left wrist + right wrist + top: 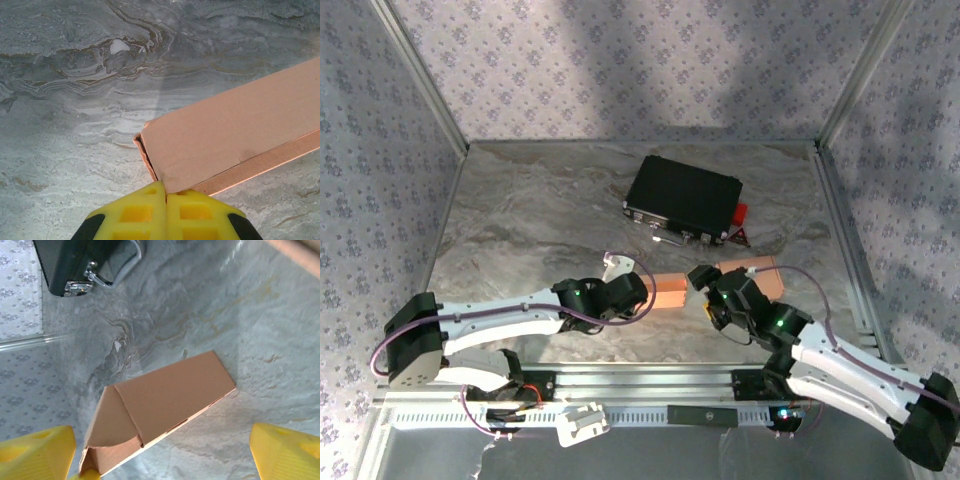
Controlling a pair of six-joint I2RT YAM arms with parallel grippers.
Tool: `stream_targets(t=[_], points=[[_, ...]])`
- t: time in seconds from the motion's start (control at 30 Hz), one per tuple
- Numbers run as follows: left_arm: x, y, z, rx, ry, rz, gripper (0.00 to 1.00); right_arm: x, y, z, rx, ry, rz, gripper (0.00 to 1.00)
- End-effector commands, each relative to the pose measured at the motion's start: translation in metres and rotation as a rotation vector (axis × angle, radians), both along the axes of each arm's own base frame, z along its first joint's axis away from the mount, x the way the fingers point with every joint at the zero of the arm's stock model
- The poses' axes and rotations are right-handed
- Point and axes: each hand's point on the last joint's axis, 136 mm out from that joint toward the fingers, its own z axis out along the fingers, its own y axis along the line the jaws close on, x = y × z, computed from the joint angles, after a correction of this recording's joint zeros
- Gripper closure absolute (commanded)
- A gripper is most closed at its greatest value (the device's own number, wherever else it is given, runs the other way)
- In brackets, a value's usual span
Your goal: Fold the paper box
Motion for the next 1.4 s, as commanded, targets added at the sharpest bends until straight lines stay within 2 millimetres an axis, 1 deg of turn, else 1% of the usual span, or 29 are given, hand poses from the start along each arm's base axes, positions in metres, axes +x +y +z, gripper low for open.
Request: stream_targets(t=[0.0,0.1,0.17,0.23,0.33,0.47,0.6,0.73,0.8,0.87,0.9,1.0,1.07,1.1,1.2,1.3,1.37], points=[[-0.008,0.004,-0.013,0.054,0.048,-0.008,0.99,0.007,0.029,0.021,0.238,0.016,0.016,0.10],[-0.008,0.004,-0.013,0.055,0.048,-0.008,0.99,0.010,0.035,0.025,0.269,0.005,0.026,0.12],[-0.008,0.003,-0.013,0.057,0.049,-0.009,0.99,0.009,0.035,0.023,0.258,0.019,0.030,0.16],[-0.008,0.003,-0.013,0.055,0.048,-0.009,0.99,0.006,0.034,0.018,0.254,0.043,0.027,0.22],[-0.008,0.002,-0.012,0.051,0.048,-0.008,0.99,0.002,0.030,0.009,0.265,0.062,0.007,0.29],[-0.008,0.002,-0.013,0.054,0.051,-0.011,0.99,0.001,0.019,0.003,0.243,0.064,-0.029,0.40],[-0.009,0.001,-0.011,0.048,0.049,-0.012,0.98,0.004,0.016,-0.001,0.240,0.060,-0.039,0.45],[-0.010,-0.001,-0.007,0.043,0.059,-0.023,0.94,0.006,0.018,-0.005,0.243,0.071,-0.035,0.50],[-0.012,-0.004,-0.002,0.027,0.065,-0.031,0.87,0.007,0.018,-0.005,0.240,0.070,-0.035,0.52],[-0.014,-0.007,0.008,-0.014,0.060,-0.039,0.74,0.007,0.018,-0.006,0.234,0.072,-0.035,0.53],[-0.015,-0.008,0.014,-0.037,0.053,-0.041,0.72,0.007,0.018,-0.006,0.231,0.074,-0.035,0.53],[-0.018,-0.008,0.041,-0.137,0.021,-0.038,0.69,0.006,0.016,-0.008,0.226,0.078,-0.036,0.54],[-0.016,-0.004,0.056,-0.214,-0.001,-0.024,0.66,0.006,0.015,-0.009,0.221,0.080,-0.036,0.54],[-0.014,-0.001,0.061,-0.245,-0.004,-0.012,0.65,0.006,0.015,-0.009,0.219,0.078,-0.036,0.54],[-0.005,0.004,0.062,-0.356,0.040,0.013,0.69,0.006,0.015,-0.009,0.217,0.077,-0.036,0.54],[0.002,-0.002,0.060,-0.471,0.085,0.019,0.70,0.006,0.014,-0.009,0.214,0.079,-0.037,0.55],[0.005,-0.008,0.058,-0.501,0.105,0.015,0.71,0.006,0.014,-0.010,0.211,0.080,-0.038,0.55]])
